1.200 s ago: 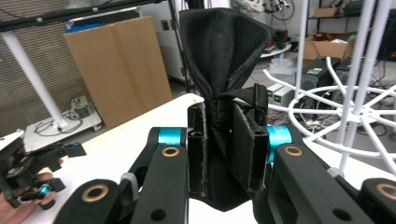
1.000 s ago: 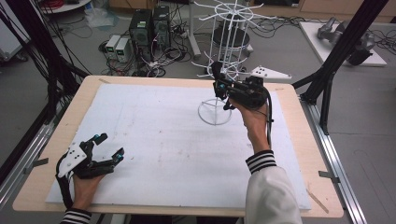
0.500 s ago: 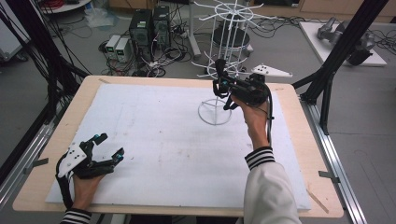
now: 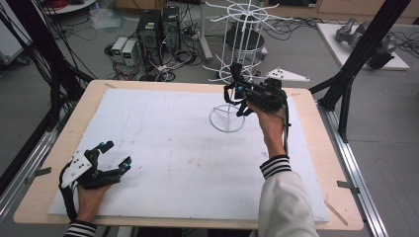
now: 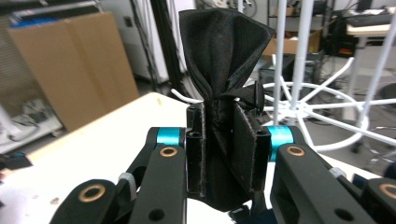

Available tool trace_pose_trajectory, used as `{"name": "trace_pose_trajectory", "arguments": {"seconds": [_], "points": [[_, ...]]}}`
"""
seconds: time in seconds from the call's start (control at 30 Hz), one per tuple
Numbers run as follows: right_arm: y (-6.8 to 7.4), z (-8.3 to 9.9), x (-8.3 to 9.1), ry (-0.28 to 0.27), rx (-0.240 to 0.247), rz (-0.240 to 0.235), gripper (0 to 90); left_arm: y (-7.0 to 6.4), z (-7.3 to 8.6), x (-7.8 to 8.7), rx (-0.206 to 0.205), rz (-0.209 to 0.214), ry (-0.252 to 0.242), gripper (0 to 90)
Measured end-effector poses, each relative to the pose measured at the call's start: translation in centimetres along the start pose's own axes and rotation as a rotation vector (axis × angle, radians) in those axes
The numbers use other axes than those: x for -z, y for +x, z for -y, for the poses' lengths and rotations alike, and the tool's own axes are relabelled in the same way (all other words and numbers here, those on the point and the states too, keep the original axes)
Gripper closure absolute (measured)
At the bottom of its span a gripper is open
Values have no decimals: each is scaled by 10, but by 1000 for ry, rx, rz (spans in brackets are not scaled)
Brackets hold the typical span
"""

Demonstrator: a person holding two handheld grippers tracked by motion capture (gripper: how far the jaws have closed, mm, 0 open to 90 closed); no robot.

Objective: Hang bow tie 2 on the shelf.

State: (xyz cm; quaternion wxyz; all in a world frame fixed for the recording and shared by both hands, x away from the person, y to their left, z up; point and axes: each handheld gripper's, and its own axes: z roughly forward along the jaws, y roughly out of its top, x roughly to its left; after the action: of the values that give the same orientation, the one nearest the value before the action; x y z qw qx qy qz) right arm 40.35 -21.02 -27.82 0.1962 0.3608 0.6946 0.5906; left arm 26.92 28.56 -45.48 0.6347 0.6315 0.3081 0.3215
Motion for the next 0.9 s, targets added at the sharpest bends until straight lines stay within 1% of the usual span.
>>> {"name": "trace_pose_trajectory", "arguments": {"seconds": [0.1,0.13,0.17,0.37,0.43,0.47,0.53,0.6,0.7,0.8,0.9], "points": [[1,0,1,9,10,14,748,0,0,0,-1,-1,-1,139],[1,-1,2,9,26,21,746,0,0,0,-1,0,0,139],[1,-1,2,11,31,22,744,0,0,0,-1,0,0,139],[2,-1,3,19,50,50,729,0,0,0,-2,0,0,139],[3,-1,3,22,52,53,721,0,0,0,-2,0,1,139],[3,-1,3,28,62,58,715,0,0,0,-2,-1,0,139],[3,-1,4,34,67,71,707,0,0,0,-2,0,2,139],[3,-2,4,31,68,71,685,0,0,0,0,0,-2,139],[3,-2,5,19,62,72,674,0,0,0,-1,0,-1,139],[4,-3,7,23,66,83,652,0,0,0,-2,0,0,139],[5,-3,9,23,81,85,617,0,0,0,-2,-1,-1,139]]}}
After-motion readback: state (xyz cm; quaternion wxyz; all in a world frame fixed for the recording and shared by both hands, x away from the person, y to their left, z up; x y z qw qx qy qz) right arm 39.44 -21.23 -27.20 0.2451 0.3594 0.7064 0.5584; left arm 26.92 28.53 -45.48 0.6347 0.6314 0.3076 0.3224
